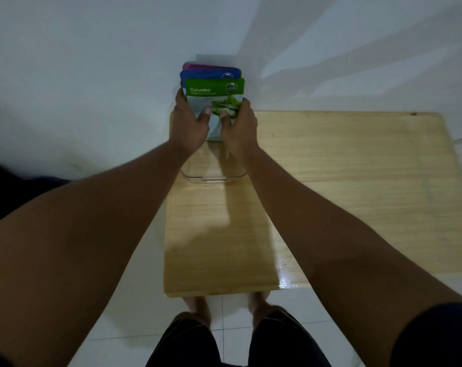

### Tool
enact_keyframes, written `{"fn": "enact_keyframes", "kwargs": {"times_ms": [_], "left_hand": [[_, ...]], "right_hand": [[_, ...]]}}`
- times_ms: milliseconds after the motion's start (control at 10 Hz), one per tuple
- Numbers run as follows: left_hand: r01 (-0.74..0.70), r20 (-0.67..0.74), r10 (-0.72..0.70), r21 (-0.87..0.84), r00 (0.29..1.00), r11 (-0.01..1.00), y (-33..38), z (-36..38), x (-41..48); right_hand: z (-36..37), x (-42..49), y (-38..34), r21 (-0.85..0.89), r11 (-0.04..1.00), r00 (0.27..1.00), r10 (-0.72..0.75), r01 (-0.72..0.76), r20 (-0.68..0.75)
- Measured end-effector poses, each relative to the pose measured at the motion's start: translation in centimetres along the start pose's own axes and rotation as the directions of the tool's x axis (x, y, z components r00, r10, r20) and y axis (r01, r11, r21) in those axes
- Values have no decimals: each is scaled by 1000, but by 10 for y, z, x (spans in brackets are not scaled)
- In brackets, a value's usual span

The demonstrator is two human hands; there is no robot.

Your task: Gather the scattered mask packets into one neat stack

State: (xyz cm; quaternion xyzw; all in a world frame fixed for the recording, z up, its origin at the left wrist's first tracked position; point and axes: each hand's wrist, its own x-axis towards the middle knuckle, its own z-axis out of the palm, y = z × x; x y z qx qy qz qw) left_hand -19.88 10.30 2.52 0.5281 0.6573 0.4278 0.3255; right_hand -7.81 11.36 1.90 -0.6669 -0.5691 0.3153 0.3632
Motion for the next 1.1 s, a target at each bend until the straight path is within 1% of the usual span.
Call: {"fn": "enact_keyframes", "kwargs": {"times_ms": [100, 200, 400, 600, 800, 1100], "left_hand": [[-13, -18, 13, 4, 1000, 1000, -2, 0, -1], [-1, -4, 1, -9, 1000, 1000, -1, 1, 0], [-30, 26, 31, -49, 999, 998, 1, -1, 0], [-71, 29, 73, -43, 997, 997, 1, -2, -5], [-55, 33, 57, -52, 998, 997, -1, -2, -6], [-35, 37, 38, -74, 999, 997, 3, -3, -7]], "right_hand": [[-1, -4, 3, 88, 996, 999, -15, 18, -36], [-2, -6, 4, 111, 994, 999, -16, 21, -47], [-6, -7, 5, 160, 987, 1000, 21, -19, -7], [-7, -6, 7, 147, 989, 1000, -11, 10, 4], [-7, -6, 10, 148, 989, 1000, -10, 7, 13], [-11, -6, 5, 147, 988, 999, 30, -36, 44]]}}
